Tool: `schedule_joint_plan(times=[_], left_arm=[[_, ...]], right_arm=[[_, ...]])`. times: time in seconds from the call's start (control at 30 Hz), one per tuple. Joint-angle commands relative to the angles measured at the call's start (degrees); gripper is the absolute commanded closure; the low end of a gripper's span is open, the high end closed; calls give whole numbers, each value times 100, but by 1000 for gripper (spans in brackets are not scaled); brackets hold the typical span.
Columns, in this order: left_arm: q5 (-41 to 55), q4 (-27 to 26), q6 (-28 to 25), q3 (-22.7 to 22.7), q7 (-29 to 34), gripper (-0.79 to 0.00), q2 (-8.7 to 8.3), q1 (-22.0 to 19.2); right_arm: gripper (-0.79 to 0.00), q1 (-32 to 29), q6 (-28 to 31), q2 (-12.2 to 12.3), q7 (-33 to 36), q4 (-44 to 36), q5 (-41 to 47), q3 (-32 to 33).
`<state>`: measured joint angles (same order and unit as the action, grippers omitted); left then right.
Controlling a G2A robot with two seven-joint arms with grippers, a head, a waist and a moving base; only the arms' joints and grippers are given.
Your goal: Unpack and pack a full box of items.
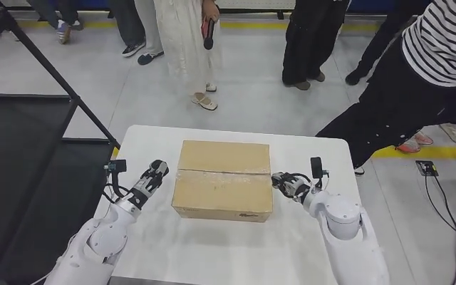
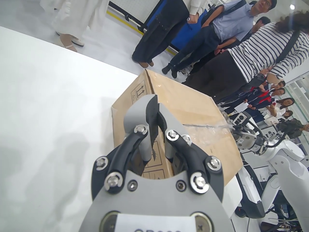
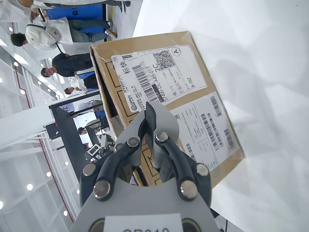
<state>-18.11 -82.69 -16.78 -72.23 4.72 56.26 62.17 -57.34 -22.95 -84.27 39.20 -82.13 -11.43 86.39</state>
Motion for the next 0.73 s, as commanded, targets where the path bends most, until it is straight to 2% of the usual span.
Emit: schedule_joint_plan(times=[0.0, 0.43, 0.47, 0.5, 0.53, 0.57, 0.6, 0.7], left_arm=[[0, 2, -11, -13, 13, 0, 12, 6], [-42, -66, 14, -179, -174, 0, 87, 113], [-22, -73, 25, -216, -224, 0, 92, 131], [17, -80, 25, -254, -266, 0, 97, 152], [62, -90, 29, -294, -302, -157, 101, 180], [137, -109, 39, -338, -344, -570, 106, 215], [226, -124, 64, -386, -384, -785, 112, 249], [447, -174, 26, -494, -478, -785, 129, 330]], right_arm=[[0, -9, 7, 13, -54, 20, 20, 8], [0, -640, 626, 50, -1215, -762, 695, 360], [-9, -698, 730, 53, -1304, -825, 714, 381], [-105, -768, 837, 55, -1397, -882, 756, 403], [-613, -835, 936, 58, -1462, -931, 794, 419], [-785, -892, 1043, 62, -1552, -979, 817, 446], [-785, -954, 1150, 64, -1654, -1017, 834, 463], [-785, -1065, 1328, 65, -1832, -1083, 883, 481]])
